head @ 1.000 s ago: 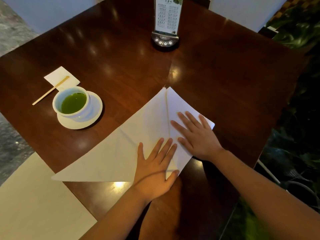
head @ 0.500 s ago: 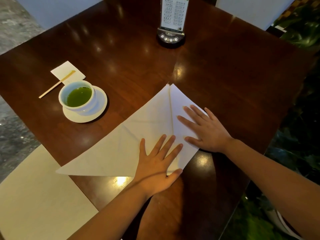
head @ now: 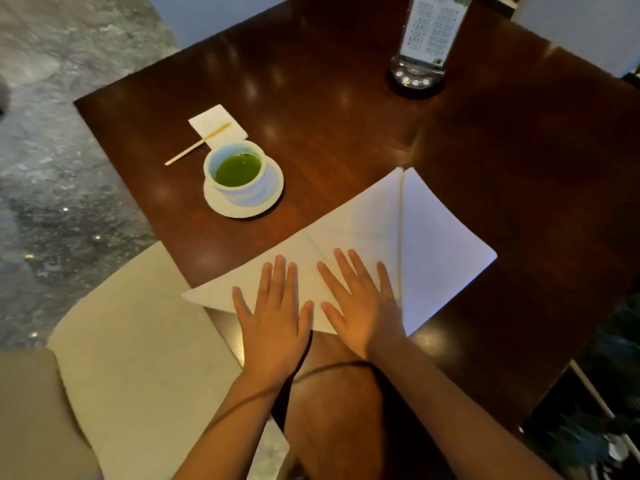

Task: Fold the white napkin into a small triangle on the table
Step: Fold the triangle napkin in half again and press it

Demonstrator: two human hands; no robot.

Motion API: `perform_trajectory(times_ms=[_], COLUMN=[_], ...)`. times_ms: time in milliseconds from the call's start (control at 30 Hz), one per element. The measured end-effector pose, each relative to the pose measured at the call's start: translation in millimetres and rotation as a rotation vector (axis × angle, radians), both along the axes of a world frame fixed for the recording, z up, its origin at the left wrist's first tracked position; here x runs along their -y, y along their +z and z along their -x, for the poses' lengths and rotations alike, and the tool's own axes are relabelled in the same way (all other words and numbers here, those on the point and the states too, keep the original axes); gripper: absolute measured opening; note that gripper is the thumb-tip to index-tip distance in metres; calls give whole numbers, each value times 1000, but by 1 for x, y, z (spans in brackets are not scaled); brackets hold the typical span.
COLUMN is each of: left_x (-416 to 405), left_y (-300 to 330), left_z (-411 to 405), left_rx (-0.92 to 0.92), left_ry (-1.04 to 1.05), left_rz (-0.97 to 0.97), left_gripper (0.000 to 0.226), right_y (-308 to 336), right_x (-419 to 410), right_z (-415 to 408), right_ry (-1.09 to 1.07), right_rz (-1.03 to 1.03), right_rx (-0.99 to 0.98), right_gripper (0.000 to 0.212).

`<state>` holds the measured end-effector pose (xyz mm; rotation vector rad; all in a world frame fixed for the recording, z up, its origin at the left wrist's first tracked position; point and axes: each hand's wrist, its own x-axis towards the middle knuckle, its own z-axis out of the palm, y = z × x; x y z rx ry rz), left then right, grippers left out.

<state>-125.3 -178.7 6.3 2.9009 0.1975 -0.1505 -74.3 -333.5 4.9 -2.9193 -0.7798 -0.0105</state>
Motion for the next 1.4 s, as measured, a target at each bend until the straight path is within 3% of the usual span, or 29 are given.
perform_trajectory(times_ms=[167, 467, 733, 800, 900, 1033, 1100, 1233, 1400], left_x=[-44, -71, -86, -89, -80, -53, -39, -16, 2], left_y=[-1, 12, 37, 47, 69, 95, 102, 111, 120], left_z=[11, 18, 21, 20, 16, 6, 0, -11, -23], left_rx=[25, 124, 349, 407, 448, 440, 419, 354, 226], left_ry=[159, 485, 883, 955, 926, 749, 683, 574, 541], left_rz=[1, 294, 637, 752, 877, 960, 995, 1063, 1171], left_gripper=[70, 71, 17, 15, 16, 22, 23, 16, 21], right_y=[-3, -5, -5, -3, 4, 37, 57, 71, 72], right_x=[-2, -6, -8, -11, -17, -34, -42, -49, -37], right_z=[5, 4, 16, 24, 31, 26, 21, 15, 6], right_ry=[8, 8, -5, -18, -59, -117, -86, -30, -145], right_rz=[-116, 7, 23, 15, -61, -610, -750, -824, -860], right_rx=[21, 5, -35, -66, -96, -116, -77, -30, 15], right_gripper=[58, 61, 62, 63, 67, 59, 50, 41, 26])
